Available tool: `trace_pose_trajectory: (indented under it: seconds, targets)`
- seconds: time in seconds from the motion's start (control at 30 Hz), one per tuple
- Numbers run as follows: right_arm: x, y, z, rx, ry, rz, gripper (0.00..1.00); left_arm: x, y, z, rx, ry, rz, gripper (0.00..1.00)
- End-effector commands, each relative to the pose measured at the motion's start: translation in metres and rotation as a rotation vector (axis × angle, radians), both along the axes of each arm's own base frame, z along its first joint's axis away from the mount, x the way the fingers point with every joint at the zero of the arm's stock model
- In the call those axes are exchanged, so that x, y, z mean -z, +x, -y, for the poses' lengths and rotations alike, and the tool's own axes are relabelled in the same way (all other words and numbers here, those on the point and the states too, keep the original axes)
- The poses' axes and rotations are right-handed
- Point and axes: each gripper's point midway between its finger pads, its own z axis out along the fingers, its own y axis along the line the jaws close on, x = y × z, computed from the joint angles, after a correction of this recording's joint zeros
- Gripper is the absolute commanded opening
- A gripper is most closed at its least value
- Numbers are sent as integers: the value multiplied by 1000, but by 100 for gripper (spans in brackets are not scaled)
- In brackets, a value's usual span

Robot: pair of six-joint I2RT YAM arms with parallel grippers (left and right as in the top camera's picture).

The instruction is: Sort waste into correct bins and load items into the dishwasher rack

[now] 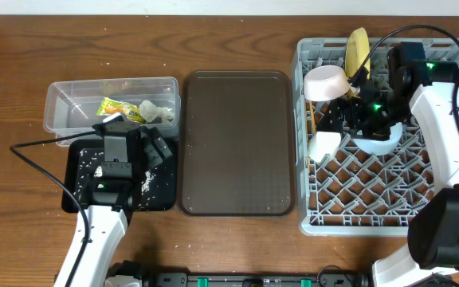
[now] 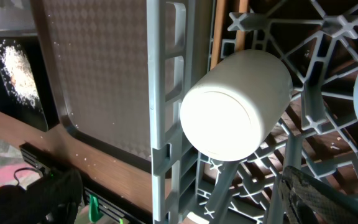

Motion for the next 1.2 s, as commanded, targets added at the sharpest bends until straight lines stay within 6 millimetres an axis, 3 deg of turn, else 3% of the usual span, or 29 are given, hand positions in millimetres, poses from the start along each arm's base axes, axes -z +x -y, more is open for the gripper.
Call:
trace_pose_trajectory:
  seconds: [0.0, 0.3, 0.5, 0.83, 1.17]
  targets:
    - [-7, 1, -4, -1, 1, 21, 99, -6, 4, -4, -13, 18, 15, 98]
    - [-26, -2, -4, -1, -1, 81, 99, -6, 4, -4, -13, 18, 15, 98]
    - [-79, -18, -4, -1, -5, 260, 99, -6, 4, -4, -13, 18, 15, 98]
    - [-179, -79, 11, 38, -119, 671, 99, -6, 4, -4, -13, 18, 15, 98]
    - [-238, -154, 15, 52, -174, 994, 99, -6, 4, -4, -13, 18, 15, 98]
